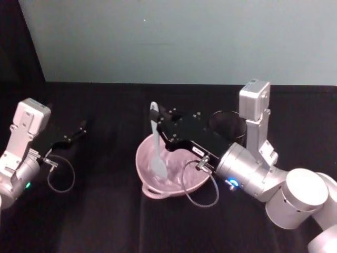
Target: Use the one hand to pick up the spoon and stir the clear water in the bowl.
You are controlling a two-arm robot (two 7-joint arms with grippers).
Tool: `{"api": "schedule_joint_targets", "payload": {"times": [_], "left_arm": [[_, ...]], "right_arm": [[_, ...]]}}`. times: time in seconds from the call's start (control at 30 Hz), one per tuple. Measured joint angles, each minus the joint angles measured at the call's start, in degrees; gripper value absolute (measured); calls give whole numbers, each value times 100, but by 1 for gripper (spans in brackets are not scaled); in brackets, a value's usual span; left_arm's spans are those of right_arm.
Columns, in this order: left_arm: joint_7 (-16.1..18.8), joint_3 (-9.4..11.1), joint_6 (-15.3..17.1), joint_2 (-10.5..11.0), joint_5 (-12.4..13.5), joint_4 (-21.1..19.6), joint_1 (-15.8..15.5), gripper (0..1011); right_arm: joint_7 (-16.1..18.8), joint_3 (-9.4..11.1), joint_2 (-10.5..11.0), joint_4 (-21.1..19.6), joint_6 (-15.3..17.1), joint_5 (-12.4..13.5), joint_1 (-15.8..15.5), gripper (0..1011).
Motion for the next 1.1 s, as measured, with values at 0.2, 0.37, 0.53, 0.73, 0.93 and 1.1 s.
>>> {"api": "schedule_joint_targets", "payload": {"times": [0.2,0.37,0.53,0.73,0.93,1.1], "left_arm": [[0,0,0,0,0,0,0,1011],[0,0,0,0,0,0,0,1011],[0,0,0,0,0,0,0,1011],[0,0,0,0,0,0,0,1011],[0,0,0,0,0,0,0,1011],[0,0,0,0,0,0,0,1011]], "right_arm": [[57,-60,-115,235,-8,20,192,110],[88,-13,-236,631,-55,111,441,110],[22,119,-306,1041,-129,146,658,110],[-80,344,-224,1134,-166,224,656,110],[-160,543,-92,1008,-186,277,511,110],[-195,604,1,804,-185,266,377,110]]}}
